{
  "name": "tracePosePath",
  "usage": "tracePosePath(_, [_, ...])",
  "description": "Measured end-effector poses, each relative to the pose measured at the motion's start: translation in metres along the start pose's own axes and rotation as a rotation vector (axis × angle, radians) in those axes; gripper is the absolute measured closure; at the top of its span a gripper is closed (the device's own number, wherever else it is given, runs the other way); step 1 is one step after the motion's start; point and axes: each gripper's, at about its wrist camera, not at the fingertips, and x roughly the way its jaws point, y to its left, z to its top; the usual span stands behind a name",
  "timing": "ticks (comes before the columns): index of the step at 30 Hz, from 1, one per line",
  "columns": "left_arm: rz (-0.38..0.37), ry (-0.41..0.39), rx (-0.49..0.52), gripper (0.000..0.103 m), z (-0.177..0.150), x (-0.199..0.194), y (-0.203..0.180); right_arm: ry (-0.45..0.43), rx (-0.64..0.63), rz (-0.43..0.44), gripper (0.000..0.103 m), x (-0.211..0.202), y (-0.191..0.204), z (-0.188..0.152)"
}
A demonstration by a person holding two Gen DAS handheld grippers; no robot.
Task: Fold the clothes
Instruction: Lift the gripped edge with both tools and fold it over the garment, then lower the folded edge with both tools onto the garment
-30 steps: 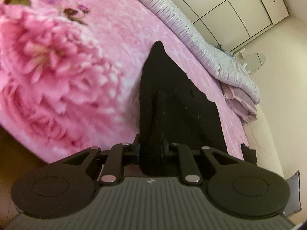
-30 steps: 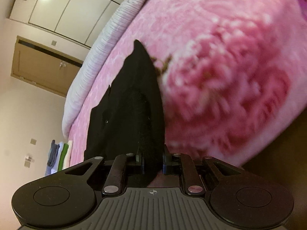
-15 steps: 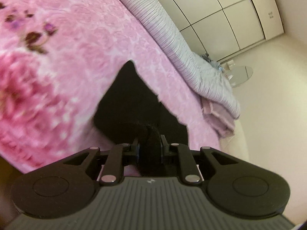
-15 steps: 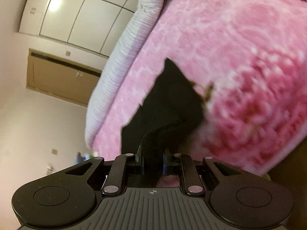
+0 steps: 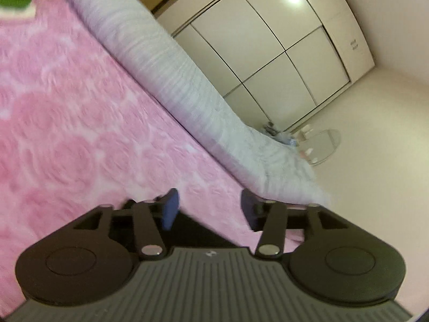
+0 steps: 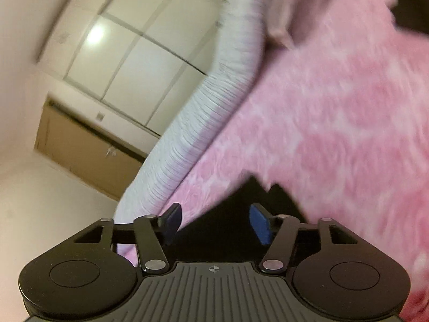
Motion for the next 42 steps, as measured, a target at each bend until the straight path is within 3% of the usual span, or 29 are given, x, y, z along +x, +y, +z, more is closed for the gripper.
tracePosePath(4, [0.105,0.105,0.086,0.055,-0.028,0.014,0.019,0.034,-0.16,-0.102,0.041,0.008,-0.012,-0.013])
tracePosePath(9, [0.175,0.197,0.103,0.055,-0.049,0.037,0.047,0.116,-0.211,-0.207,0.041,0.024,-0.041,-0.015])
tracePosePath(15, [0.206,0.216,0.214,0.055,-0.041,0.085,0.054,0.17,-0.232,-0.238,0.041,0.062,-0.06,-0.002])
tracePosePath(23, [0.198,0.282,0.362,0.056,-0.047,0.155,0.045,0.261,-0.248,-0.206,0.041,0.138,-0.069,0.011])
tracePosePath(24, [0.191,0.284,0.37,0.059,-0.049,0.162,0.045,0.266,-0.259,-0.207,0.044,0.144,-0.068,0.011])
tracePosePath(25, [0.184,0.284,0.379,0.068,-0.051,0.166,0.046,0.269,-0.274,-0.208,0.063,0.15,-0.067,0.01])
tracePosePath(26, [0.177,0.279,0.389,0.093,-0.053,0.166,0.046,0.271,-0.289,-0.213,0.075,0.155,-0.066,0.009])
tracePosePath(28, [0.164,0.26,0.405,0.097,-0.056,0.164,0.045,0.266,-0.318,-0.231,0.091,0.162,-0.063,0.008])
tracePosePath(33, [0.134,0.117,0.39,0.096,-0.054,0.13,0.039,0.216,-0.429,-0.191,0.094,0.162,-0.05,0.004])
tracePosePath(36, [0.168,0.076,0.398,0.095,-0.055,0.126,0.037,0.227,-0.439,-0.21,0.094,0.174,-0.05,0.002])
tracePosePath(42, [0.286,0.085,0.458,0.094,-0.066,0.143,0.049,0.249,-0.457,-0.247,0.095,0.198,-0.052,-0.001])
